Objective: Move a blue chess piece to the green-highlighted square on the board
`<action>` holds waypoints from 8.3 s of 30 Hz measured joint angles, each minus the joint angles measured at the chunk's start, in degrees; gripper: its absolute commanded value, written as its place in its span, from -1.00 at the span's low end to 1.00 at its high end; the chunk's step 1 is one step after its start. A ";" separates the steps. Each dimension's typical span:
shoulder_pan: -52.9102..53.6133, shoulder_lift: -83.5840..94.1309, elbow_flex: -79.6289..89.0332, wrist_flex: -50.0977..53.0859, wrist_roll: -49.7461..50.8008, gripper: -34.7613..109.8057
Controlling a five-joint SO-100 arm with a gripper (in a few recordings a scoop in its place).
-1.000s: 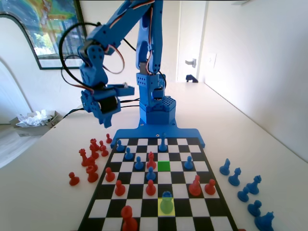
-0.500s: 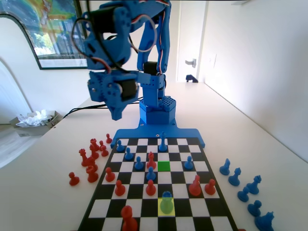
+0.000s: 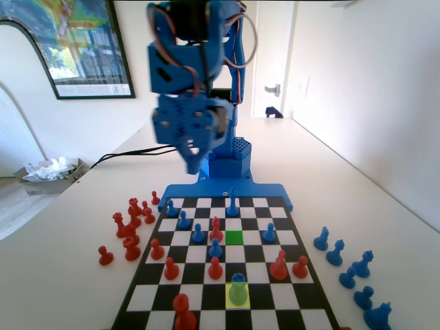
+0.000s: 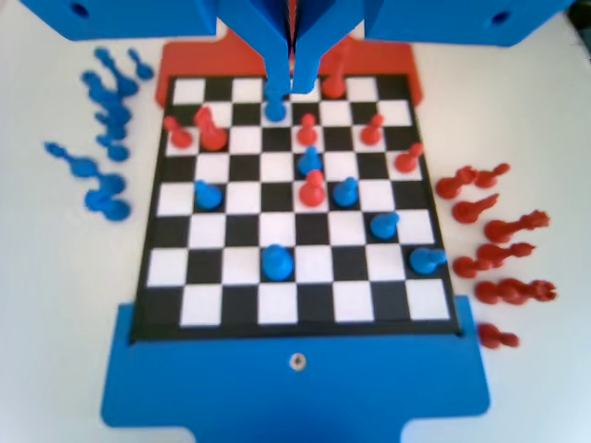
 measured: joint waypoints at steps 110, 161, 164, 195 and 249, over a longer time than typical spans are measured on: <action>-2.55 -53.53 -30.94 -21.01 -4.04 -0.39; -3.69 -25.66 5.89 -25.75 -8.09 -0.51; -2.64 -25.40 8.09 -27.51 -8.79 -0.51; -2.72 -25.14 12.57 -39.29 -7.38 -0.51; -1.67 -25.14 5.80 -28.74 -7.65 -0.37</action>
